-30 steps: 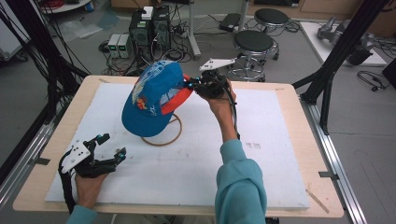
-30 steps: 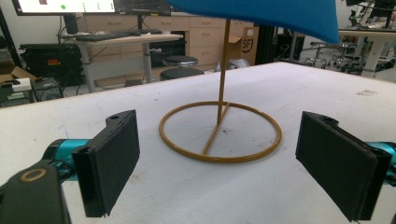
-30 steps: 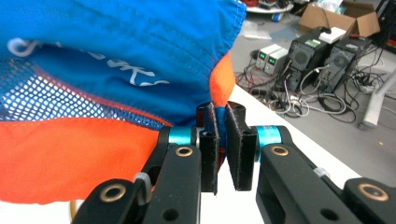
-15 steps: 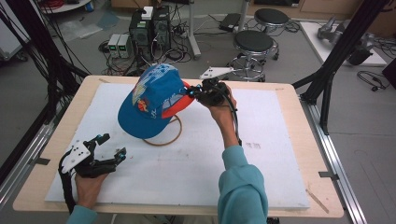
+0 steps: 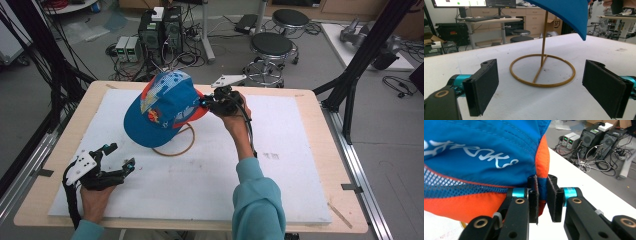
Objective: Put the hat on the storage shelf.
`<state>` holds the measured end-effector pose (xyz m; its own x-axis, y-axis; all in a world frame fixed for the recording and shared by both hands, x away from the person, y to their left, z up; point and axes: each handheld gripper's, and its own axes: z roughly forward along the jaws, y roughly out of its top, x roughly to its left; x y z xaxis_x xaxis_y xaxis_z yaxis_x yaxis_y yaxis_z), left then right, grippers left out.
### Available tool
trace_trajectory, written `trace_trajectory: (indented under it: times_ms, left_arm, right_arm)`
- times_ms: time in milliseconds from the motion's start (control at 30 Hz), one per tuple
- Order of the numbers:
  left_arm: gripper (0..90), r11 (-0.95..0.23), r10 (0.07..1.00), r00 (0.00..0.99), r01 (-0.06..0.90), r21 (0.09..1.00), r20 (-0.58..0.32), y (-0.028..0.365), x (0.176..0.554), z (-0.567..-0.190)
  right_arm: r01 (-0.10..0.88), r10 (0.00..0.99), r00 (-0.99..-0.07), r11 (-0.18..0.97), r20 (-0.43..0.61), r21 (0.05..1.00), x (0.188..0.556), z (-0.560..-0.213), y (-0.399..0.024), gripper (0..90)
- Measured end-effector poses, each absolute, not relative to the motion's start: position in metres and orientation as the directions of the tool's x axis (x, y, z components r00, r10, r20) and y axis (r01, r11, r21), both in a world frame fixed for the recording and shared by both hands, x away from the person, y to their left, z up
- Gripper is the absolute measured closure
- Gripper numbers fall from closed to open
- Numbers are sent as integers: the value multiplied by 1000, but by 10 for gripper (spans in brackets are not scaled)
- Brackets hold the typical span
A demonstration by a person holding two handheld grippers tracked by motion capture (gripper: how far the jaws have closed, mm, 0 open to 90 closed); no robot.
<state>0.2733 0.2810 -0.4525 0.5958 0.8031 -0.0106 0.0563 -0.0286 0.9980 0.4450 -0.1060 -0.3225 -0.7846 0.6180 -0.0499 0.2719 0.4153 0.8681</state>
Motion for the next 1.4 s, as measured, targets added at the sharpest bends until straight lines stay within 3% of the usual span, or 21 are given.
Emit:
trace_trajectory:
  times_ms: [500, 667, 867, 1033, 1400]
  left_arm:
    - [140, -38, 803, 596, 53, 998, -1, 280, 273, -452]
    - [140, -37, 803, 596, 51, 998, 0, 280, 273, -453]
    - [140, -39, 804, 595, 51, 998, 1, 280, 273, -452]
    - [140, -39, 803, 596, 50, 998, 1, 280, 272, -452]
    - [140, -39, 804, 594, 49, 998, 2, 280, 273, -452]
  right_arm:
    - [258, 623, -780, 396, -51, 881, 447, -324, -106, 687]
    - [268, 641, -767, 364, -31, 892, 447, -323, -115, 599]
    - [275, 676, -737, 308, -5, 911, 440, -319, -125, 302]
    - [294, 700, -714, 282, 14, 913, 432, -315, -135, 210]
    - [255, 704, -710, 268, -8, 929, 396, -306, -170, 148]
